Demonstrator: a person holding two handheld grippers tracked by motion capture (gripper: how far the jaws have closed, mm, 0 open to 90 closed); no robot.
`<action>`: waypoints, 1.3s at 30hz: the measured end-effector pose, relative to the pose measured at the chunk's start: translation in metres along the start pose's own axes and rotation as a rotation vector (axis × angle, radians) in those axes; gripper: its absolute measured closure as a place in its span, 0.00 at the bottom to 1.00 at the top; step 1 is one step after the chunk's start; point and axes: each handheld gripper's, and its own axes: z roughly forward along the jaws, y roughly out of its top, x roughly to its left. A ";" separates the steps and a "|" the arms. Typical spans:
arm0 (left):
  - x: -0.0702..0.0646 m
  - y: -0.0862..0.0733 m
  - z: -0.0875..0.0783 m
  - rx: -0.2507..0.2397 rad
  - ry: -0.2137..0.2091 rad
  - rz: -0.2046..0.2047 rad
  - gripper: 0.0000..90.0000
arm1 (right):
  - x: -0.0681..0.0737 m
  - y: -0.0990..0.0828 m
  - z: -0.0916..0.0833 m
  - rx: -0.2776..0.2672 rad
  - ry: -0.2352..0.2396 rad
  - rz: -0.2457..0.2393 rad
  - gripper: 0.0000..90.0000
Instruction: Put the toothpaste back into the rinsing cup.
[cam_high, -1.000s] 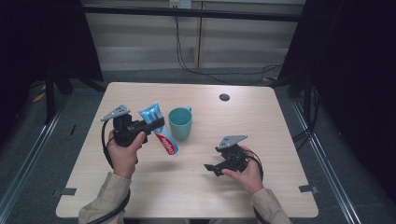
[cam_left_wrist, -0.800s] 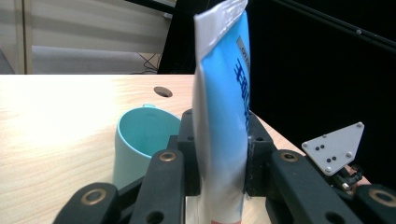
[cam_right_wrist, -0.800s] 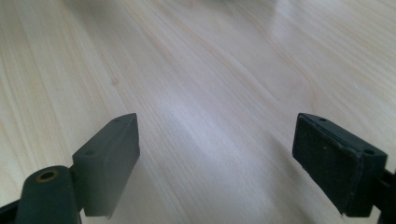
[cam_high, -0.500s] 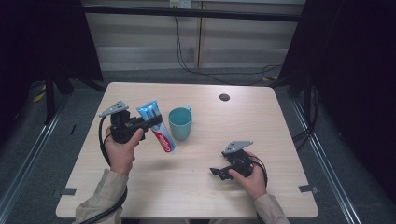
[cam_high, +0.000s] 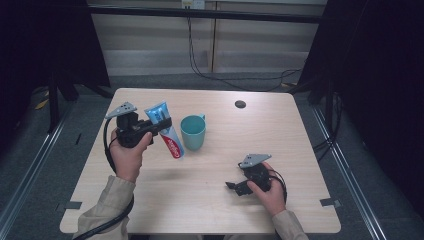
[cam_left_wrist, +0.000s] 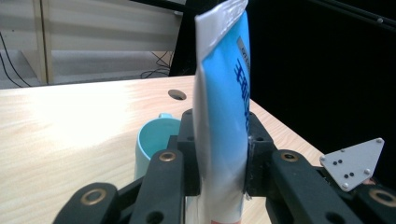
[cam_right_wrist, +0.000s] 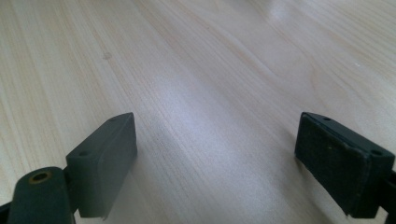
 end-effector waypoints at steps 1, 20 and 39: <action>0.000 0.002 0.000 0.000 -0.002 0.000 0.82 | 0.000 0.000 0.000 -0.001 0.001 0.000 0.14; 0.001 0.029 -0.001 -0.003 0.017 0.016 0.82 | 0.000 0.000 0.000 0.000 0.004 -0.003 0.14; 0.001 0.050 0.008 -0.017 0.039 0.024 0.82 | 0.000 0.000 0.000 0.001 0.004 -0.004 0.14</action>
